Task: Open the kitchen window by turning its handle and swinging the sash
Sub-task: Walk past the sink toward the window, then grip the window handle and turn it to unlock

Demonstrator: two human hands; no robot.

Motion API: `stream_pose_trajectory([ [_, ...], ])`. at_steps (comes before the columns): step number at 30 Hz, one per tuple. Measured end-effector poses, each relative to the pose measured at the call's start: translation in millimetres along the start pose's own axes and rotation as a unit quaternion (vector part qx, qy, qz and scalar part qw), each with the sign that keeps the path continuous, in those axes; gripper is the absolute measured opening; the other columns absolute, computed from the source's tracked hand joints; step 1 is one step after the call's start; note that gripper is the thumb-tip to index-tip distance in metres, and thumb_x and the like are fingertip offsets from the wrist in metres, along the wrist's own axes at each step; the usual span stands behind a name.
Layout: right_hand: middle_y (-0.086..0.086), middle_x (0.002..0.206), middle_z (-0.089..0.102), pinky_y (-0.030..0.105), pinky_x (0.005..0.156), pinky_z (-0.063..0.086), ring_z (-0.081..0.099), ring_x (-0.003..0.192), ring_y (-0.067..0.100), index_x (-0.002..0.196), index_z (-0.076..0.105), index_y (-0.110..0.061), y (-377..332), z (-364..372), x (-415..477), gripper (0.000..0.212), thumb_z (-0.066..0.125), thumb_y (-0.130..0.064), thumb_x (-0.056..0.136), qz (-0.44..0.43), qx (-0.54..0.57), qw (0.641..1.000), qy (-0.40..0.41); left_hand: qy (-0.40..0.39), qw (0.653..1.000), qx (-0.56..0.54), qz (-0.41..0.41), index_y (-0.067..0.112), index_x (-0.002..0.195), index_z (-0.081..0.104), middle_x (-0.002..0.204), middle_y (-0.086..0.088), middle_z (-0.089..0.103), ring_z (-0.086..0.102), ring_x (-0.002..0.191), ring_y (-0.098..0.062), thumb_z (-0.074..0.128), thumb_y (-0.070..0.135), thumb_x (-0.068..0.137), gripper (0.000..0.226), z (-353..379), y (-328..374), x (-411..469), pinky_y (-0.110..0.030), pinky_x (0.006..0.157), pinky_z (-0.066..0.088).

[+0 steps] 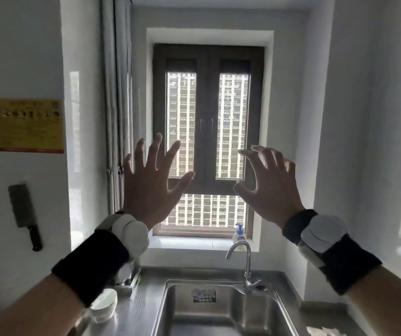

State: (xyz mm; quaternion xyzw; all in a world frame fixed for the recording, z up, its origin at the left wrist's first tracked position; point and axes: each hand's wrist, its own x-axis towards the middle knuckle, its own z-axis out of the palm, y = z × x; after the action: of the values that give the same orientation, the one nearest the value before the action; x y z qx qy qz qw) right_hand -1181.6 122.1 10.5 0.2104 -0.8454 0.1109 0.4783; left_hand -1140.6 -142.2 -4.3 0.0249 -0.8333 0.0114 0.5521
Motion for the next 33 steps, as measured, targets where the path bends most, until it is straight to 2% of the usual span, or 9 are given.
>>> stream_pose_trajectory([
  [7, 0.0, 0.153, 0.052, 0.054, 0.115, 0.038, 0.049, 0.141, 0.025, 0.147, 0.05, -0.029, 23, 108, 57, 0.067, 0.049, -0.056, 0.086, 0.018, 0.035, 0.999, -0.02, -0.032, 0.999, 0.017, 0.04, 0.039, 0.163, 0.031, 0.175, -0.004, 0.023, 0.023, 0.161, -0.035, 0.038, 0.076, 0.097, 0.076, 123, -20, 30, -0.065, 0.125, 0.025],
  [15, 0.0, 0.143, 0.056, 0.054, 0.107, 0.046, 0.053, 0.131, 0.025, 0.143, 0.052, -0.028, 32, 233, 128, 0.061, 0.042, -0.055, 0.09, 0.037, 0.04, 0.998, -0.017, -0.013, 0.999, -0.003, 0.035, 0.038, 0.161, 0.034, 0.171, -0.005, 0.031, 0.028, 0.159, -0.036, 0.038, 0.072, 0.1, 0.07, 257, -70, 93, -0.065, 0.121, 0.031],
  [19, -0.004, 0.142, 0.058, 0.052, 0.105, 0.051, 0.057, 0.127, 0.02, 0.14, 0.049, -0.031, 37, 300, 178, 0.056, 0.045, -0.055, 0.09, 0.058, 0.075, 0.995, -0.017, 0.02, 0.999, -0.02, 0.036, 0.036, 0.159, 0.038, 0.164, -0.003, 0.041, 0.04, 0.151, -0.033, 0.042, 0.068, 0.1, 0.067, 331, -97, 135, -0.061, 0.113, 0.042],
  [22, -0.004, 0.135, 0.062, 0.049, 0.104, 0.051, 0.058, 0.121, 0.018, 0.135, 0.051, -0.03, 43, 351, 209, 0.051, 0.05, -0.052, 0.089, 0.082, 0.103, 0.991, -0.012, 0.058, 0.994, -0.058, 0.071, 0.031, 0.146, 0.053, 0.147, 0.0, 0.056, 0.055, 0.135, -0.027, 0.047, 0.057, 0.101, 0.052, 383, -118, 158, -0.054, 0.098, 0.057],
  [24, -0.003, 0.129, 0.064, 0.044, 0.102, 0.051, 0.059, 0.116, 0.018, 0.134, 0.053, -0.027, 49, 380, 234, 0.049, 0.054, -0.049, 0.089, 0.095, 0.122, 0.988, -0.008, 0.087, 0.988, -0.083, 0.099, 0.027, 0.132, 0.061, 0.133, 0.002, 0.065, 0.062, 0.121, -0.024, 0.052, 0.048, 0.099, 0.041, 415, -128, 178, -0.049, 0.088, 0.059],
  [26, 0.0, 0.125, 0.066, 0.042, 0.1, 0.052, 0.06, 0.112, 0.018, 0.133, 0.055, -0.023, 54, 394, 251, 0.045, 0.06, -0.041, 0.092, 0.105, 0.155, 0.982, -0.004, 0.107, 0.983, -0.088, 0.121, 0.023, 0.121, 0.068, 0.124, 0.002, 0.07, 0.065, 0.113, -0.024, 0.055, 0.041, 0.097, 0.033, 432, -132, 188, -0.048, 0.086, 0.057],
  [29, 0.004, 0.123, 0.066, 0.039, 0.095, 0.052, 0.06, 0.11, 0.019, 0.132, 0.056, -0.018, 68, 422, 292, 0.038, 0.065, -0.029, 0.097, 0.123, 0.186, 0.975, -0.001, 0.099, 0.985, -0.091, 0.112, 0.021, 0.115, 0.071, 0.119, 0.002, 0.072, 0.067, 0.11, -0.026, 0.057, 0.037, 0.095, 0.029, 465, -133, 221, -0.046, 0.087, 0.056],
  [33, 0.001, 0.123, 0.064, 0.029, 0.091, 0.04, 0.058, 0.113, 0.017, 0.127, 0.058, -0.018, 85, 450, 332, 0.034, 0.064, -0.029, 0.096, 0.121, 0.182, 0.976, 0.005, 0.062, 0.989, -0.091, 0.095, 0.021, 0.116, 0.07, 0.118, 0.003, 0.072, 0.067, 0.109, -0.024, 0.053, 0.039, 0.096, 0.032, 492, -121, 262, -0.043, 0.087, 0.055],
])
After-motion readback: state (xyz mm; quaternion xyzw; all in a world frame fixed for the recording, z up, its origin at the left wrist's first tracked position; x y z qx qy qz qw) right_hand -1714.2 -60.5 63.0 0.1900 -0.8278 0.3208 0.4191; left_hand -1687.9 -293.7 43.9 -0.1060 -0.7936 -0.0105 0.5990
